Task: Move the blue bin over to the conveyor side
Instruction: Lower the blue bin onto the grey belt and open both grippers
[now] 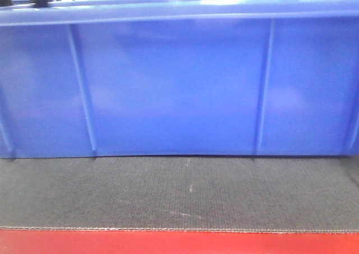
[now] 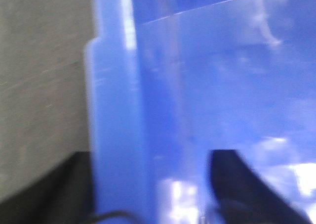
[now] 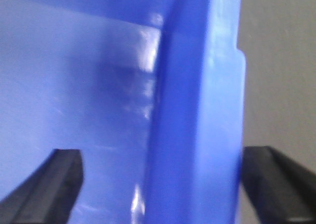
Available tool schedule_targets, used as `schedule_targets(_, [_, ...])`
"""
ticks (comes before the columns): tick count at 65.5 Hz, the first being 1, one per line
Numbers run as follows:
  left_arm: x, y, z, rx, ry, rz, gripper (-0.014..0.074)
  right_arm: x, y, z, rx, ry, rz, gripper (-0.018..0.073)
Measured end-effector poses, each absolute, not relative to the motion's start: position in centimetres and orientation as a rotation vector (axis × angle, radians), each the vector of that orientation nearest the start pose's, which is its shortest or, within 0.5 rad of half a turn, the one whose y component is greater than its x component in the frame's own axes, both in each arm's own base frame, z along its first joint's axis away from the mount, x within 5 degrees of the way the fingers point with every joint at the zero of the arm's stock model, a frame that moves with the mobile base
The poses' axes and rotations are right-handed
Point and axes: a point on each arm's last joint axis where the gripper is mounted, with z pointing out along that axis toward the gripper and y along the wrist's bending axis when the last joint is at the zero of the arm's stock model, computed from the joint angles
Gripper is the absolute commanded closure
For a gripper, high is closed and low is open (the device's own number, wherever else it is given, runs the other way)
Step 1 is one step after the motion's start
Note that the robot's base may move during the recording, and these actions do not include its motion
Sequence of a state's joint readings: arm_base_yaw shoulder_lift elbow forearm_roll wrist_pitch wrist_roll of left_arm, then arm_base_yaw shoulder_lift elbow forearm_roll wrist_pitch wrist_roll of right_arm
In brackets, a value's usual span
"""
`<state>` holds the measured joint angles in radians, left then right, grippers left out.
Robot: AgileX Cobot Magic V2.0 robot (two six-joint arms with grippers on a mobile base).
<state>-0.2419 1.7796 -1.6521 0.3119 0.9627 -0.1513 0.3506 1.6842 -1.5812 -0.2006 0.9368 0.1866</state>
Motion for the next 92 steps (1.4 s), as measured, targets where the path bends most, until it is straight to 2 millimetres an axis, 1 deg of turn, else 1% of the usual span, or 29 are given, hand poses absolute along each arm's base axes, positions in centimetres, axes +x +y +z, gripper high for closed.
schedule_targets(3, [39.1, -7.6, 33.2, 0.248, 2.492, 0.218, -0.0020, 35.7, 11.9, 34.8, -0.290, 2.443, -0.007, 0.0000])
schedule_targets(12, [39.2, -8.0, 33.3, 0.248, 2.475, 0.184, -0.0012, 35.6, 12.1, 35.4, -0.277, 2.412, 0.024, 0.0000])
schedule_targets(18, [38.9, -7.9, 33.9, 0.243, 2.462, 0.176, -0.0012, 35.4, 11.4, 35.8, -0.254, 2.414, 0.017, 0.0000])
schedule_targets(25, [37.8, -7.8, 35.9, 0.231, 2.416, 0.154, -0.0002, 34.4, 10.8, 37.3, -0.236, 2.392, 0.019, 0.0001])
schedule_targets(30, [36.4, -7.5, 38.1, 0.221, 2.358, 0.137, -0.0001, 33.3, 10.5, 38.7, -0.225, 2.358, 0.037, 0.0023])
schedule_targets(32, [35.9, -7.4, 38.9, 0.220, 2.335, 0.132, -0.0001, 32.8, 10.3, 39.3, -0.220, 2.342, 0.050, 0.0052])
schedule_targets(37, [34.0, -6.9, 41.4, 0.203, 2.269, 0.117, 0.0012, 31.2, 9.9, 41.3, -0.204, 2.291, 0.084, 0.0155])
schedule_targets(39, [33.3, -6.8, 42.2, 0.198, 2.250, 0.116, 0.0025, 30.6, 9.7, 41.9, -0.200, 2.274, 0.092, 0.0205])
schedule_targets(42, [32.1, -6.4, 43.4, 0.188, 2.220, 0.109, 0.0066, 29.5, 9.3, 43.1, -0.193, 2.247, 0.102, 0.0315])
schedule_targets(47, [30.1, -5.9, 45.1, 0.174, 2.180, 0.101, 0.0167, 27.6, 8.6, 44.7, -0.183, 2.203, 0.113, 0.0430])
schedule_targets(51, [28.1, -5.4, 46.2, 0.166, 2.145, 0.094, 0.0300, 26.0, 8.0, 45.6, -0.177, 2.172, 0.121, 0.0499])
schedule_targets(54, [26.9, -5.0, 46.5, 0.164, 2.132, 0.094, 0.0384, 24.6, 7.6, 46.1, -0.173, 2.150, 0.127, 0.0544])
schedule_targets(60, [23.7, -4.2, 46.8, 0.164, 2.084, 0.083, 0.0570, 22.3, 6.7, 45.8, -0.172, 2.142, 0.129, 0.0652])
schedule_targets(62, [22.9, -4.0, 46.4, 0.167, 2.077, 0.081, 0.0617, 21.4, 6.4, 45.7, -0.171, 2.134, 0.132, 0.0648])
schedule_targets(63, [22.2, -3.9, 46.5, 0.166, 2.063, 0.078, 0.0636, 21.1, 6.3, 45.6, -0.172, 2.132, 0.132, 0.0645])
schedule_targets(68, [20.1, -3.4, 45.6, 0.174, 2.033, 0.070, 0.0605, 19.6, 5.8, 44.3, -0.177, 2.129, 0.134, 0.0638])
schedule_targets(69, [19.4, -3.2, 45.6, 0.172, 2.015, 0.066, 0.0603, 19.3, 5.7, 44.1, -0.178, 2.128, 0.134, 0.0638])
schedule_targets(75, [16.1, -2.5, 44.4, 0.178, 1.951, 0.050, 0.0603, 17.1, 5.0, 42.6, -0.182, 2.102, 0.142, 0.0638])
schedule_targets(85, [12.1, -1.5, 42.1, 0.179, 1.888, 0.033, 0.0603, 14.3, 4.0, 39.7, -0.193, 2.048, 0.158, 0.0638])
schedule_targets(92, [9.6, -1.1, 40.5, 0.170, 1.836, -0.015, 0.0603, 12.3, 3.4, 37.0, -0.203, 2.001, 0.172, 0.0638])
